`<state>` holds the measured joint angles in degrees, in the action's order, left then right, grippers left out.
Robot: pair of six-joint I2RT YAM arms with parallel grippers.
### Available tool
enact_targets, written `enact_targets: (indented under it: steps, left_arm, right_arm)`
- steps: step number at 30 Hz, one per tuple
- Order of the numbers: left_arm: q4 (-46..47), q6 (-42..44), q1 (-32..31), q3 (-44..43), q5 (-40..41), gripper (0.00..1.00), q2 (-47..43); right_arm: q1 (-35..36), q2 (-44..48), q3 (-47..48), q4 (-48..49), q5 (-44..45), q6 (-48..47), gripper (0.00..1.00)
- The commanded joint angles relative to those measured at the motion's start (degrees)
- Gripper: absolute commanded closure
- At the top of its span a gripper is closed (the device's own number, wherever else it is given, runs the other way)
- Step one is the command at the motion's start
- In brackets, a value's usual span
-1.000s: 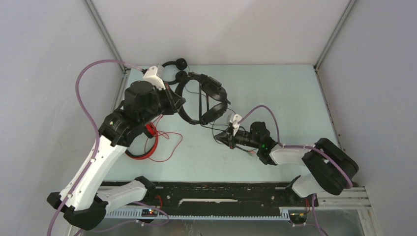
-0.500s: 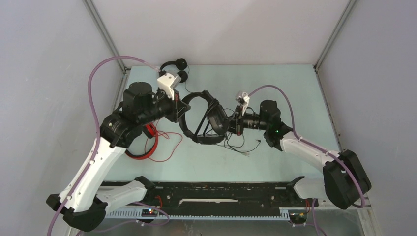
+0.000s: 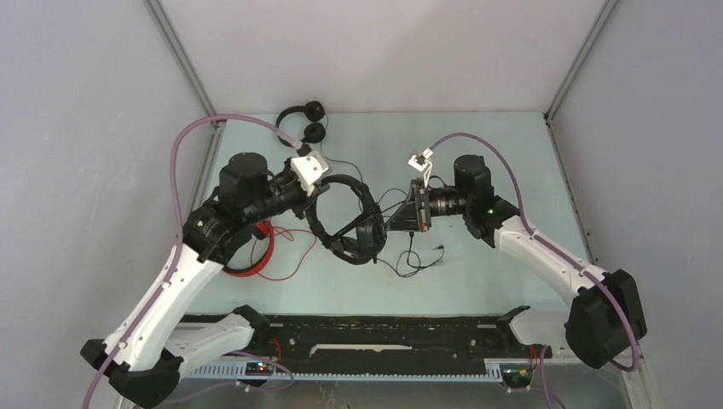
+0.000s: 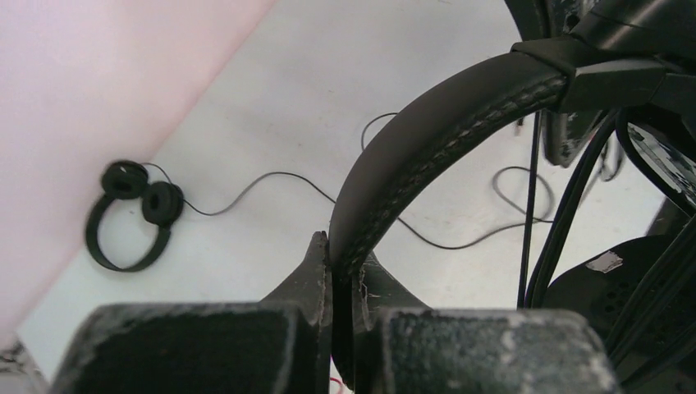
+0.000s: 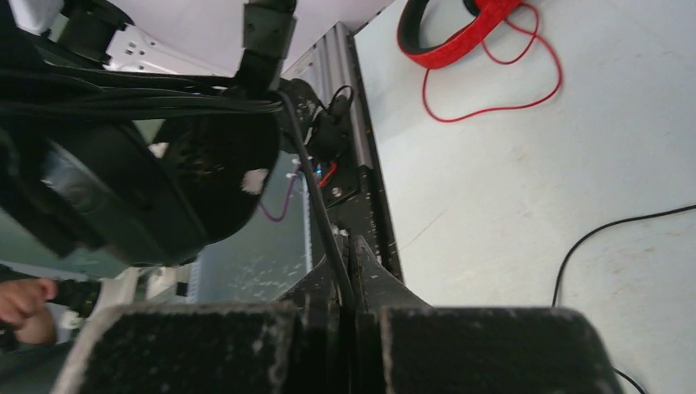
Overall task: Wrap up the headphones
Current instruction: Wrap the headphones cable around the headphones.
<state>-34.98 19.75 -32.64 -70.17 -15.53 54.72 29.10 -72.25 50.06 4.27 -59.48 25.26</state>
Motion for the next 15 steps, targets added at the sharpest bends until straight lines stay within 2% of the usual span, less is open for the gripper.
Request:
enact_targets:
  steps: [1, 4, 8, 12, 15]
  left_arm:
    - [-1.91, 14.97, -0.35, 2.72, 0.69, 1.0, -0.88]
    - [-1.26, 20.3, -0.64, 4.29, 5.37, 1.0, -0.08]
    - [-2.53, 23.34, -1.38, 4.08, 8.03, 1.0, 2.12]
    - [4.54, 25.81, -1.96, 7.99, 11.47, 1.0, 0.75]
    - [9.62, 28.31, -1.98, 10.65, 15.21, 1.0, 1.13]
  right_arm:
    - [-2.28, 2.87, 3.2, 0.57, -2.45, 6.38, 1.0]
    - [-2.49, 3.7, 3.2, 1.42, -3.77, 8.6, 1.0]
    - [-2.49, 4.38, 3.2, 4.49, -3.76, 12.5, 1.0]
    - [-2.65, 3.94, 3.2, 8.0, -3.02, 16.25, 1.0]
    - [-2.83, 3.17, 3.19, 8.29, 0.97, 12.79, 1.0]
